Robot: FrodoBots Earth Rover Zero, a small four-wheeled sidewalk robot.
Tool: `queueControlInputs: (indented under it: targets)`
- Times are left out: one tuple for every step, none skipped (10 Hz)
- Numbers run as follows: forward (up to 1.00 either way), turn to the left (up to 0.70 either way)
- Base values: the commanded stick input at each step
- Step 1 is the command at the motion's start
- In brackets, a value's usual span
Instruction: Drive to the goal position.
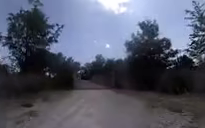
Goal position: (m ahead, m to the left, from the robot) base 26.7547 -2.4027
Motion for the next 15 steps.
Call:
queueControlInputs:
  targets:
    - [0.85, 0.0]
    - [0.85, 0.0]
    - [0.85, 0.0]
    - [0.85, 0.0]
    - [0.85, 0.0]
    - [0.85, 0.0]
    - [0.85, 0.0]
    - [0.85, 0.0]
    - [0.85, 0.0]
    - [0.85, 0.34]
    - [0.85, 0.34]
    - [0.85, 0.14]
    - [0.85, 0.0]
    - [0.85, 0.0]
    - [0.85, 0.0]
